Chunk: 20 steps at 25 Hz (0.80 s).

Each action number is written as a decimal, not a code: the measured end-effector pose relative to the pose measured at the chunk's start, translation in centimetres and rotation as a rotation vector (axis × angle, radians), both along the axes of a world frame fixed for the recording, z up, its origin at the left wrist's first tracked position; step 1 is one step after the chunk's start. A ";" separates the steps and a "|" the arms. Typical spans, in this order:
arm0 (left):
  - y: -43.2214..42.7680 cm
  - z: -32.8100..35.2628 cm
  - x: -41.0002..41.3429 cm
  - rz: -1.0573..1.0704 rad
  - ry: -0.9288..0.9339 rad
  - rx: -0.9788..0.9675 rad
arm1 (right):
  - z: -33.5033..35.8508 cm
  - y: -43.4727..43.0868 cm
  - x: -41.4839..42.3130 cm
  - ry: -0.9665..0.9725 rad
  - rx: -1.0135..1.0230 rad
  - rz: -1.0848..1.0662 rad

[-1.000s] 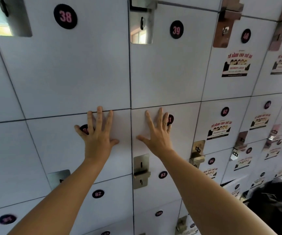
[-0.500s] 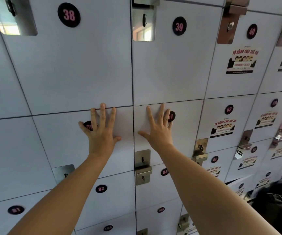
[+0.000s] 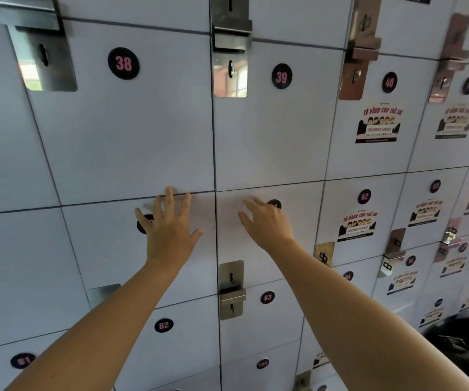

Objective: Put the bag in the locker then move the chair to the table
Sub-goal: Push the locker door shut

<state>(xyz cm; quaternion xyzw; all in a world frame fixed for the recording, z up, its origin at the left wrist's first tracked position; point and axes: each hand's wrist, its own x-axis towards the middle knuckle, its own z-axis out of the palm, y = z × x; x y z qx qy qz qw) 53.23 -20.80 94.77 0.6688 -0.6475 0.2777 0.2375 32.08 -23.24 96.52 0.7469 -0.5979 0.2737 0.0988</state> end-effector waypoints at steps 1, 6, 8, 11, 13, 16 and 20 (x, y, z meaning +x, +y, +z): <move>0.3 0.7 -0.1 -0.038 0.012 -0.025 | 1.1 0.5 0.0 -0.038 -0.049 -0.007; 2.5 4.8 -1.1 -0.275 0.258 -0.140 | 6.2 2.4 0.3 -0.350 -0.212 0.072; 3.4 6.2 -1.3 -0.329 0.337 -0.173 | 8.0 3.1 0.6 -0.440 -0.237 0.146; 4.4 7.4 -1.0 -0.407 0.430 -0.205 | 9.5 4.1 1.2 -0.479 -0.234 0.219; 5.1 7.6 -0.6 -0.437 0.463 -0.218 | 9.7 4.7 1.6 -0.482 -0.246 0.238; 6.3 7.4 0.6 -0.448 0.485 -0.245 | 9.4 5.5 2.6 -0.479 -0.261 0.266; 8.0 6.9 3.0 -0.411 0.509 -0.243 | 9.4 6.5 5.4 -0.491 -0.255 0.322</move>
